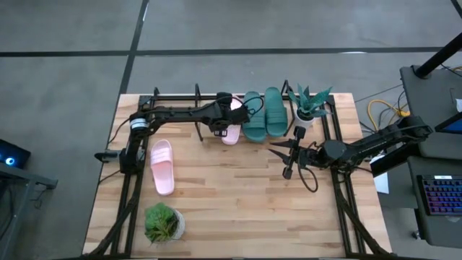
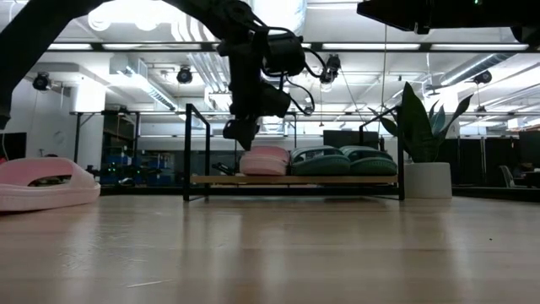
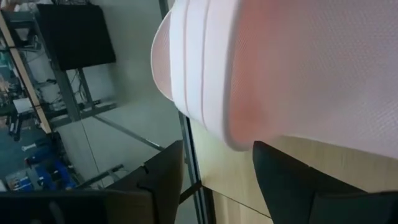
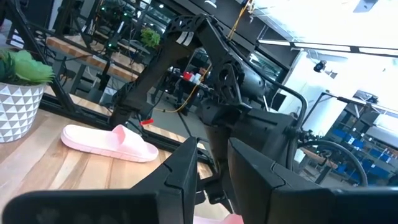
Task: Pick and place slides into the shelf
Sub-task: Put the top pink slide on the shelf
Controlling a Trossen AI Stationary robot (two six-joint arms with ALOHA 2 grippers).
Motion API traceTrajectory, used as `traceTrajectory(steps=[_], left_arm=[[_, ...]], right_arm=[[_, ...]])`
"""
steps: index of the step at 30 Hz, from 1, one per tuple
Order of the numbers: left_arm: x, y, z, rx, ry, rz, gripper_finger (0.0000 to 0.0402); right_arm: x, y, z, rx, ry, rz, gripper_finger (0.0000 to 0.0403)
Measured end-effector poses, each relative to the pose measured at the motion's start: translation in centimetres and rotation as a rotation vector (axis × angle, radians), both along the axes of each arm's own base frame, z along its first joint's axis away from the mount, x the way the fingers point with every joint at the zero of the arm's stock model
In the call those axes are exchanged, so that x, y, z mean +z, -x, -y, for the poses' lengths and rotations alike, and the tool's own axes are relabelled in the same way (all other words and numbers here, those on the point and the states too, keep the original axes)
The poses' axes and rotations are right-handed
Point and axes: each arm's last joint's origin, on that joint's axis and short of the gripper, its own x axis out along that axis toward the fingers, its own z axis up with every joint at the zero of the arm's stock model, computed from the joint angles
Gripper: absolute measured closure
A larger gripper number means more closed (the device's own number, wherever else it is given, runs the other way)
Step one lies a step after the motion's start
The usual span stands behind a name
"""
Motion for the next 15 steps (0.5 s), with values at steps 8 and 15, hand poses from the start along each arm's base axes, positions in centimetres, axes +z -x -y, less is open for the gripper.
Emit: traceTrajectory(steps=[8, 15], left_arm=[[0.1, -0.6, -0.3, -0.046, 0.014, 0.042, 0.0226], [0.2, -0.1, -1.9, -0.002, 0.009, 0.053, 0.0226]], right_arm=[[0.0, 0.0, 0.0, 0.0, 0.003, -0.004, 0.0321], [0.0, 0.0, 0.0, 0.0, 0.001, -0.004, 0.0321]])
